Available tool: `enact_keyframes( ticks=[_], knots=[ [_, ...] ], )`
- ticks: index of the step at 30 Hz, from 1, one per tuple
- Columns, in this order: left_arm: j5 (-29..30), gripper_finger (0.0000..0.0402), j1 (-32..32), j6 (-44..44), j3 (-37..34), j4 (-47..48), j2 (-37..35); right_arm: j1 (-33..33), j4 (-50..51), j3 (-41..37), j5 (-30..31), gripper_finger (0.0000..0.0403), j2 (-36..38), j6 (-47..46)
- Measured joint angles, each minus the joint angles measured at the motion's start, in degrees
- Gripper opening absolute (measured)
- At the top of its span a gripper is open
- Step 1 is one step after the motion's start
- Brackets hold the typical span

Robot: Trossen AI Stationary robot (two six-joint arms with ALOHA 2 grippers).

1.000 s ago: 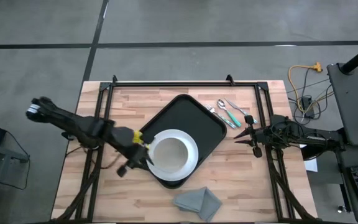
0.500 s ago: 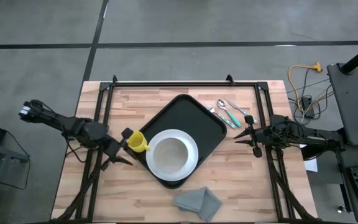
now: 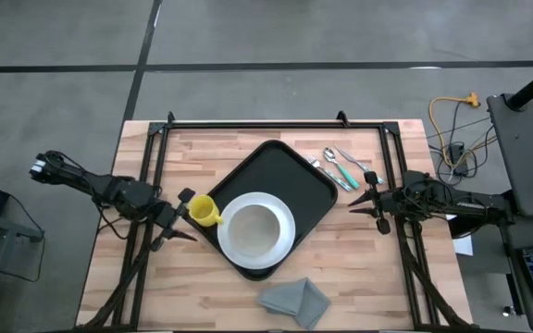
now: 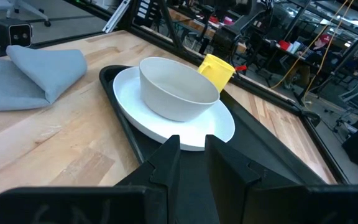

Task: Set up tray
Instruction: Adjust the yellow mug on the black serving tray

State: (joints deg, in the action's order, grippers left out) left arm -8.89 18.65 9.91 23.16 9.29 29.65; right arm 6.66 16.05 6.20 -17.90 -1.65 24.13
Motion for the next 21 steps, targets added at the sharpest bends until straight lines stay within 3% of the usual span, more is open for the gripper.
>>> enact_keyframes(
  ticks=[3,12,21],
  knots=[
    [1.6,0.0101,0.0,-1.3,-1.5,0.0,1.7,0.0,0.0,0.0,0.0,0.0068,0.0,0.0],
    [19.5,0.0101,-0.1,-5.7,-0.9,0.7,5.6,0.0,0.0,0.0,0.0,0.0068,0.0,0.0],
    [21.3,0.0101,-2.1,-7.9,-0.8,2.3,11.7,0.0,0.0,0.0,0.0,0.0068,0.0,0.0]
  ],
)
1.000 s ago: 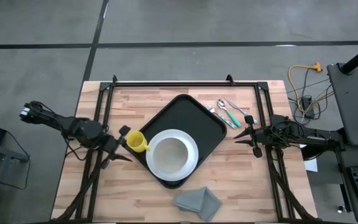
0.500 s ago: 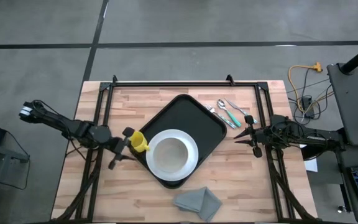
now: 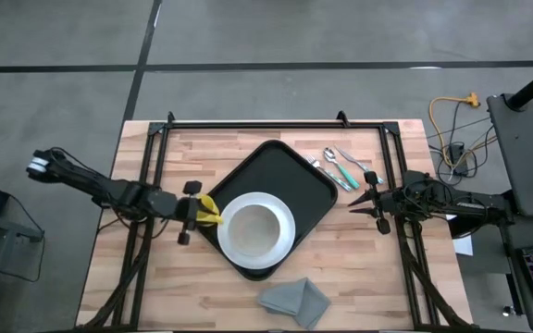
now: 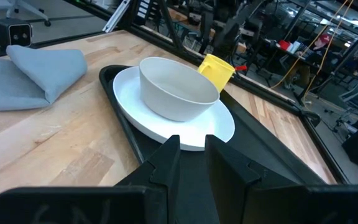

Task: Set up tray
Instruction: Adjust the yellow mug on the black serving tray

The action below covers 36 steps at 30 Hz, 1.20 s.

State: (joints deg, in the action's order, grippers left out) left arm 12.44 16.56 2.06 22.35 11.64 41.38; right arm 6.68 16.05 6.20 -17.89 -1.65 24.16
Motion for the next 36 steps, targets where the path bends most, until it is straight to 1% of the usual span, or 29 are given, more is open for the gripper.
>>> enact_keyframes(
  ticks=[10,14,27,34,36],
  knots=[
    [0.0,0.0101,-6.2,-2.0,0.4,0.0,5.7,0.0,0.0,0.0,0.0,0.0068,0.0,-0.1],
    [0.0,0.0101,-7.7,-2.9,0.4,-0.2,8.1,0.0,0.0,0.0,0.0,0.0068,0.0,-0.1],
    [0.1,0.0101,-7.8,-2.9,3.9,0.0,15.3,0.0,0.0,0.0,0.0,0.0068,0.0,-0.1],
    [-0.1,0.0101,-7.8,-2.1,6.8,0.6,15.6,0.0,0.0,0.0,0.0,0.0068,0.0,-0.1],
    [-1.2,0.0101,-7.8,-2.1,8.1,2.0,15.5,0.0,0.0,0.0,0.0,0.0068,0.0,0.0]
  ],
)
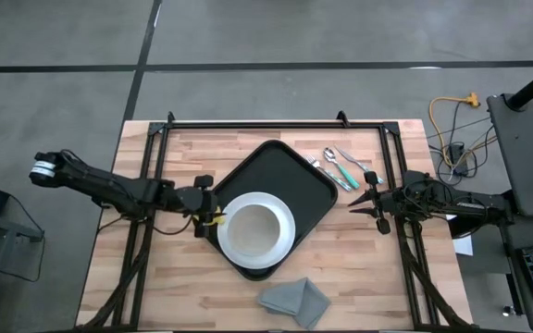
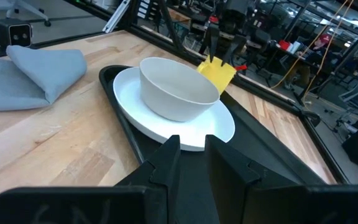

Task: Set up tray
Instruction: Adjust the yellow mug on the black serving tray

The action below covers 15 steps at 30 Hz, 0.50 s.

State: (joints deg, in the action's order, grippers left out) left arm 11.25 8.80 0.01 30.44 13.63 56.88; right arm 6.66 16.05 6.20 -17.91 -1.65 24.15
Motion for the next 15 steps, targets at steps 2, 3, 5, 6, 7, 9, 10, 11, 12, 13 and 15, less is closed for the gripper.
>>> enact_keyframes(
  ticks=[2,3,5,6,7,9,10,11,12,13,15],
  knots=[
    [-2.9,0.0101,0.0,0.1,1.5,2.2,0.1,0.0,0.0,0.0,0.0,0.0068,0.0,-0.1],
    [-5.2,0.0101,0.0,0.1,2.3,3.3,0.1,0.0,0.0,0.0,0.0,0.0068,0.0,0.0],
    [-11.2,0.0101,0.0,0.8,4.0,5.9,0.1,0.0,0.0,0.0,0.0,0.0068,0.0,0.0],
    [-14.6,0.0101,0.0,1.4,4.9,7.3,0.1,0.0,0.0,0.0,0.0,0.0068,0.0,-0.1],
    [-18.1,0.0101,0.0,2.1,5.6,8.7,0.1,0.0,0.0,0.0,0.0,0.0068,0.0,-0.1],
    [-23.6,0.0101,0.0,2.6,6.8,10.3,0.1,0.0,0.0,0.0,0.0,0.0068,0.0,0.0],
    [-24.9,0.0101,0.0,2.6,7.2,11.0,0.1,0.0,0.0,0.0,0.0,0.0068,0.0,-0.1],
    [-25.3,0.0101,0.0,2.4,7.3,11.5,0.1,0.0,0.0,0.0,0.0,0.0068,0.0,-0.1],
    [-25.3,0.0101,0.0,2.3,7.3,11.9,0.1,0.0,0.0,0.0,0.0,0.0068,0.0,0.0],
    [-25.3,0.0101,0.0,2.3,6.9,11.9,0.1,0.0,0.0,0.0,0.0,0.0068,0.0,0.0],
    [-25.0,0.0101,0.0,2.3,6.1,12.0,0.3,0.0,0.0,0.0,0.0,0.0068,0.0,-0.1]
  ],
)
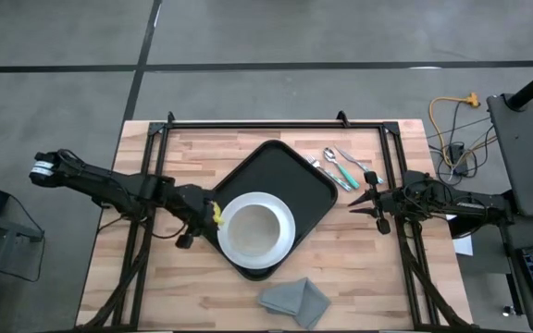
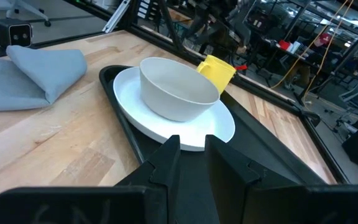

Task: Set up tray
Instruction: Adjust the yellow mug on the black serving tray

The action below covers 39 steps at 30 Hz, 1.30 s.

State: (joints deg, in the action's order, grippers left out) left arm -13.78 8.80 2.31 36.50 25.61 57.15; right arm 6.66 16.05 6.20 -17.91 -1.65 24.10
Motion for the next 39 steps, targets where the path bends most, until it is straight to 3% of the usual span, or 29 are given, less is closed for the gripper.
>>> enact_keyframes(
  ticks=[10,24,39],
  knots=[
    [6.9,0.0101,-0.6,0.2,0.9,0.5,8.6,0.0,0.0,0.0,0.0,0.0068,0.0,0.1],
    [8.1,0.0101,-1.7,0.7,8.5,4.3,19.6,0.0,0.0,0.0,0.0,0.0068,0.0,0.0],
    [9.9,0.0101,-1.8,1.7,9.2,4.6,20.7,0.0,0.0,0.0,0.0,0.0068,0.0,0.0]
  ],
)
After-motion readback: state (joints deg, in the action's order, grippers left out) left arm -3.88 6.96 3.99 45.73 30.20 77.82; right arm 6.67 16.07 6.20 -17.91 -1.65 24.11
